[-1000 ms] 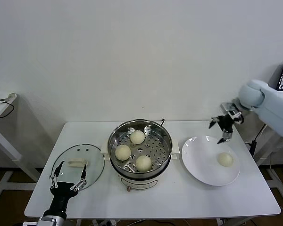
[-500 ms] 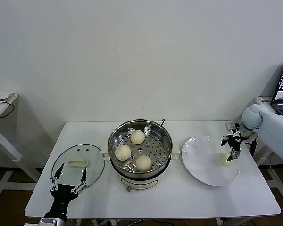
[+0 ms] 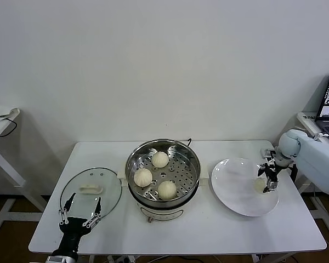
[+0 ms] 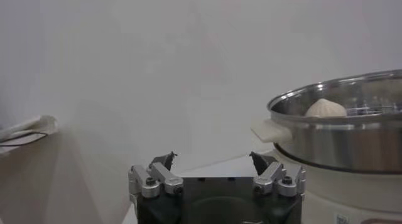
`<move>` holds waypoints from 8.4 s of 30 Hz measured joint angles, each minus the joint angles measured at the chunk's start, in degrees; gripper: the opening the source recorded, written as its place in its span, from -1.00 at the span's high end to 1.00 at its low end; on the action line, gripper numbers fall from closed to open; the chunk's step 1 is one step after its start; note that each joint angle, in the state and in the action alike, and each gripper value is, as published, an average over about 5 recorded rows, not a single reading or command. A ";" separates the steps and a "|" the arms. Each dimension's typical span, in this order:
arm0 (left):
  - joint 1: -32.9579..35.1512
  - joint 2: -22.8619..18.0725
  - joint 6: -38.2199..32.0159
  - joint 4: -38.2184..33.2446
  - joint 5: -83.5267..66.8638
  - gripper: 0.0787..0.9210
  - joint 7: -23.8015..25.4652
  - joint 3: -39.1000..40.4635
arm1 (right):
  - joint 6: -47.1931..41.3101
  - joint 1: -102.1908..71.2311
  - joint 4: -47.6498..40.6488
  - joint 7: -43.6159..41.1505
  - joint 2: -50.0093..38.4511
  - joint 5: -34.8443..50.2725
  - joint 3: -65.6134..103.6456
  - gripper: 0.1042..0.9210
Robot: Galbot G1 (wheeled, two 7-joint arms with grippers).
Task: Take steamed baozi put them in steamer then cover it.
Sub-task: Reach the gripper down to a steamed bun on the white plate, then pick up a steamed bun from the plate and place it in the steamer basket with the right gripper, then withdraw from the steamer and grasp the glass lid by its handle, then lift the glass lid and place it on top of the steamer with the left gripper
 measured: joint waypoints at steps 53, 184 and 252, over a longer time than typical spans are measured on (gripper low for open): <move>-1.89 0.43 -0.42 -0.47 -0.05 -0.77 -0.12 -0.71 | -8.40 38.45 27.71 -1.67 20.80 30.25 -33.77 -0.20; -28.22 3.87 -6.64 38.10 80.91 -0.77 -12.89 -2.39 | 22.51 -79.67 47.90 74.70 22.60 22.29 84.74 -0.76; -26.78 8.64 3.00 7.27 71.37 0.72 -1.95 -3.54 | 22.88 -79.71 50.56 75.46 25.89 20.07 85.25 -0.76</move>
